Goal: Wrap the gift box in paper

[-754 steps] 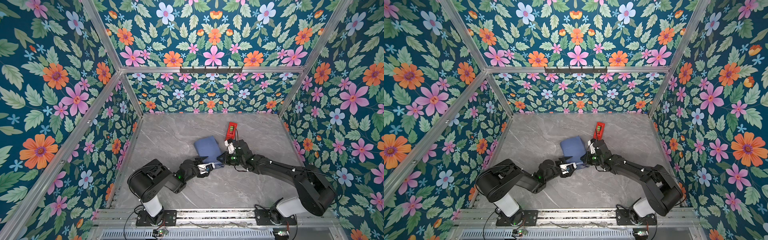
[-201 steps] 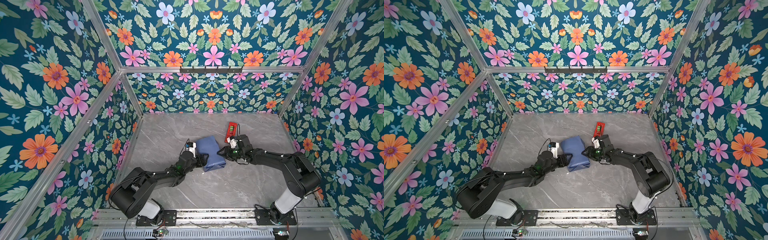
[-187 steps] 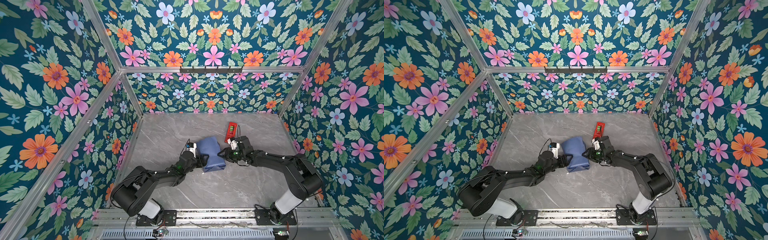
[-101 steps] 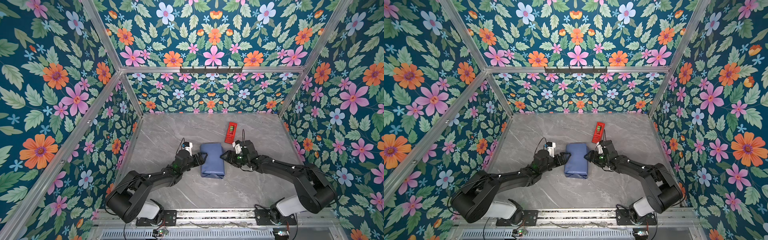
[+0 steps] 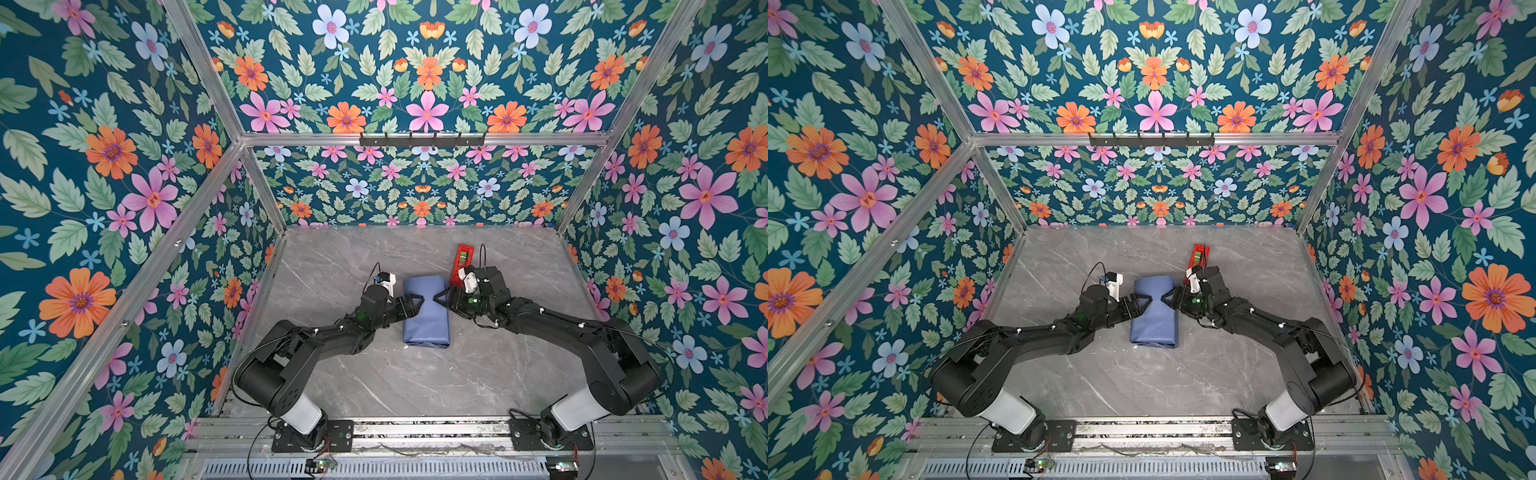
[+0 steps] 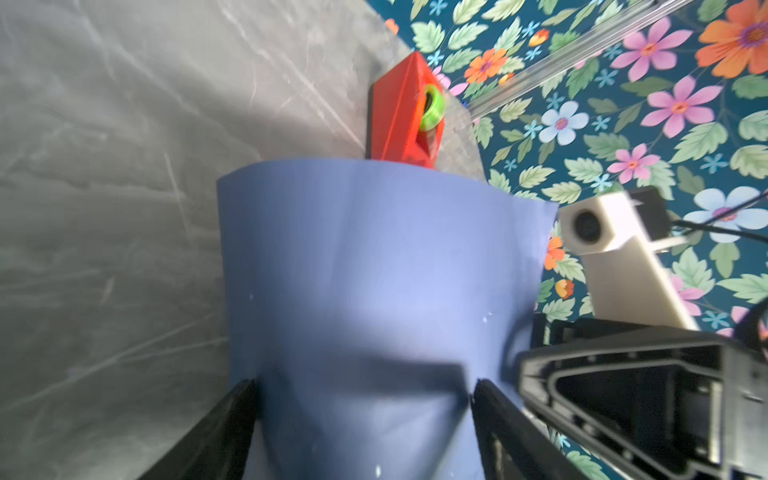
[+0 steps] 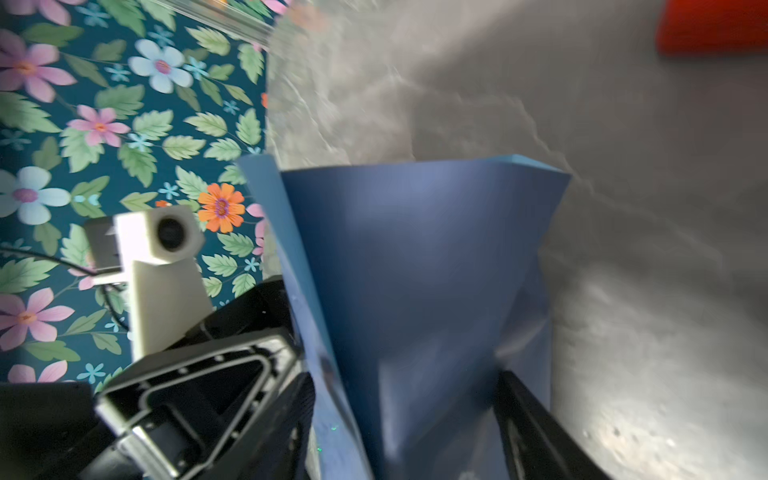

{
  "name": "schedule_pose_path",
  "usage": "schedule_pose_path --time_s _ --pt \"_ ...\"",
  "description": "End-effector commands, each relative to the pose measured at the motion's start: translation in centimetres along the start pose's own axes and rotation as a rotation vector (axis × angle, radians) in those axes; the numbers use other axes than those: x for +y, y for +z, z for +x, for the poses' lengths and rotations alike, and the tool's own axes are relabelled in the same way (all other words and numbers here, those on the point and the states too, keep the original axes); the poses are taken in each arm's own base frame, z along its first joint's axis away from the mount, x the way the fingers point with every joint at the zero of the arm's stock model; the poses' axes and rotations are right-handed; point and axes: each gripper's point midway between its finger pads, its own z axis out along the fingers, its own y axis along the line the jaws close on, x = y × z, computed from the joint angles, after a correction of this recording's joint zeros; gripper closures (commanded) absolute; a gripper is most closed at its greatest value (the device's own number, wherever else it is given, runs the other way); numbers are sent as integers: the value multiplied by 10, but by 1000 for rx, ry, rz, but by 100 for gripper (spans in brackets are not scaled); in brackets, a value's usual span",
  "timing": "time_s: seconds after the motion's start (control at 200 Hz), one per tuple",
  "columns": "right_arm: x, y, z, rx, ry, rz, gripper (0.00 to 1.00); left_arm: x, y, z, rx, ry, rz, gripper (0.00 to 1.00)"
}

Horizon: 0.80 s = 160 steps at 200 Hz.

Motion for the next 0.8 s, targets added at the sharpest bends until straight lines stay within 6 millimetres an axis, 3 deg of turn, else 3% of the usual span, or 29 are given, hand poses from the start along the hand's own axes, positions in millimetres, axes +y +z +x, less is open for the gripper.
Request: schedule_pose_path --time_s 0.0,0.36,0.645,0.795 --pt "36 -8 -11 -28 -122 -116 30 -46 -5 -10 -1 29 181 17" --pt "51 -24 -17 -115 -249 -172 31 -74 -25 -31 -84 55 253 15" --pt "51 -26 -13 -130 -279 -184 34 -70 -35 -27 -91 56 241 21" --pt "46 -24 0 -122 -296 -166 38 -54 -40 -16 -79 56 191 28"
